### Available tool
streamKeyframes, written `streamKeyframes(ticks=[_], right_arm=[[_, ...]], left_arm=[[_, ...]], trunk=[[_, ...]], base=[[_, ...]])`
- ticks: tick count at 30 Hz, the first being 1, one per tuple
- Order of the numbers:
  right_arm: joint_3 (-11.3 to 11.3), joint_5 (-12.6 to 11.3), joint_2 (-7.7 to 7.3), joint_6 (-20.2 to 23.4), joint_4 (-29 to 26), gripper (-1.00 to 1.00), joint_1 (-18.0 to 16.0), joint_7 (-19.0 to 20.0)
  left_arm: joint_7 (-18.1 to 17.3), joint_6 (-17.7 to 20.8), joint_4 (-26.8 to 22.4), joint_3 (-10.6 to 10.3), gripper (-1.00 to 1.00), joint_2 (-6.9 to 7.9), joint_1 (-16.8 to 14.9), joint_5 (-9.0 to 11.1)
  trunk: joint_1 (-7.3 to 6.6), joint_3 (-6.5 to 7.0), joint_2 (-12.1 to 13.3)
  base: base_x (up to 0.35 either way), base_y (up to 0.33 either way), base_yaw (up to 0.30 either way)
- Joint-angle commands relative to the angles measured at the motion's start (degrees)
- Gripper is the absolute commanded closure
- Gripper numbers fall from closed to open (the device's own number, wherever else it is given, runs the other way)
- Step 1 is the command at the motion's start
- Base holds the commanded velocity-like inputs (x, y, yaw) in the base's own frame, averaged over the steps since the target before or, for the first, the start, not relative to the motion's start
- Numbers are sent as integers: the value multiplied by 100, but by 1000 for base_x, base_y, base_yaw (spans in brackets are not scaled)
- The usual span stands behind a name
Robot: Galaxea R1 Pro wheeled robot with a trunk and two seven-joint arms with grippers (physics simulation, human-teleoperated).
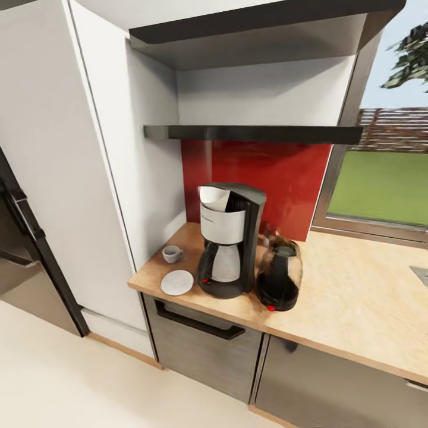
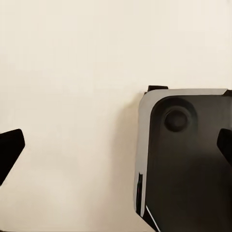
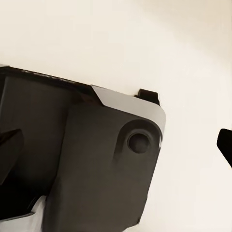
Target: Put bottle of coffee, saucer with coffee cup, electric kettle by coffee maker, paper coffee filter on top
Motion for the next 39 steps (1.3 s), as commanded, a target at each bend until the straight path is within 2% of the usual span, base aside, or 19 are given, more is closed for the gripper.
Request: streamKeyframes(ticks=[1, 13, 24, 32, 39], right_arm=[[48, -60, -1, 28, -6, -100, -2, 9], [48, -60, -1, 28, -9, -100, 3, 8], [48, -60, 0, 28, -9, -100, 5, 0], [48, -60, 1, 28, -9, -100, 1, 3], [48, -60, 0, 28, -9, -100, -1, 2]], left_arm=[[-21, -6, -9, 52, -100, 0, 3, -59], [-20, -6, -10, 51, -100, 9, 3, -59], [-20, -6, -7, 51, -100, 26, 3, -59], [-22, -6, -5, 51, -100, 28, 3, -59], [-24, -6, -4, 47, -100, 28, 3, -59]], trunk=[[3, -7, -6], [3, -39, -6], [3, -50, -6], [3, -83, -6], [3, -119, -6]], base=[[121, 323, -270], [58, 331, -218], [1, 334, -43], [0, 331, -197], [0, 137, -246]])
